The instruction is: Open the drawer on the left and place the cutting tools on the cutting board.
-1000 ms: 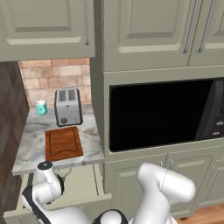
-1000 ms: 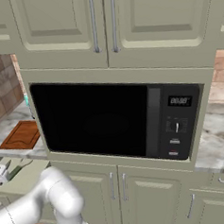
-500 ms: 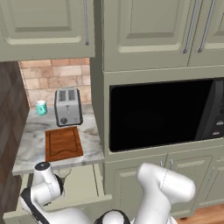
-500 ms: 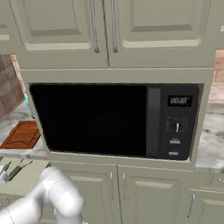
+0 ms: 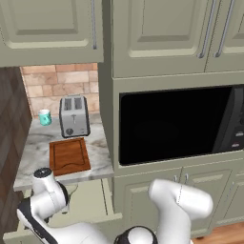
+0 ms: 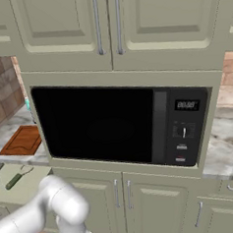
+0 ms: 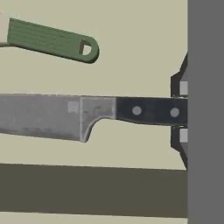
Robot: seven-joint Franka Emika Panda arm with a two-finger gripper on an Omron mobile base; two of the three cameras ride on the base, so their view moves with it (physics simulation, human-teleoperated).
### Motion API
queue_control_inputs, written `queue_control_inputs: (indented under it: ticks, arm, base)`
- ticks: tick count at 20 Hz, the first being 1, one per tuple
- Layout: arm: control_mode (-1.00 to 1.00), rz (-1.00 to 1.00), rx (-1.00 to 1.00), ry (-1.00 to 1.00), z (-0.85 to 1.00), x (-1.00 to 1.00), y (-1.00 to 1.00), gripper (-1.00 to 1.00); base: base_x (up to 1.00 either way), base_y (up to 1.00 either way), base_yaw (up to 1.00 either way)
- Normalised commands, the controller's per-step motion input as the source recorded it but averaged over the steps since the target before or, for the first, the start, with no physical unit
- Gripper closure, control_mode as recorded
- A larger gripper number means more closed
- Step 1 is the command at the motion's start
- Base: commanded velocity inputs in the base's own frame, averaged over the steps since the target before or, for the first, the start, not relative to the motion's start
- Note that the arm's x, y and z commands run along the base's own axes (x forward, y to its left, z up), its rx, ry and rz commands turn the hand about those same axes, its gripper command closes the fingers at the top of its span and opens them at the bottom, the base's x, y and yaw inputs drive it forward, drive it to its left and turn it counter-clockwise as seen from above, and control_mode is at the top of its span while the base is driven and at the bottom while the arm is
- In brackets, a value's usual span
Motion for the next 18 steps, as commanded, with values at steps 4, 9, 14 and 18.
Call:
queue_control_inputs:
  ticks: [4, 9, 14, 18]
  arm:
    - [-1.00, -0.07, 0.00, 0.00, 0.55, -0.11, 0.00, 1.00]
    - [-1.00, -0.07, 0.00, 0.04, 0.19, -0.34, 0.00, 1.00]
    - [-1.00, -0.07, 0.00, 0.08, 0.00, -0.84, 0.00, 1.00]
    - [-1.00, -0.10, 0.00, 0.04, 0.30, -0.75, 0.00, 1.00]
  base:
    - [0.00, 0.00, 0.00]
    - [0.00, 0.00, 0.00]
    - [0.00, 0.00, 0.00]
    - [0.00, 0.00, 0.00]
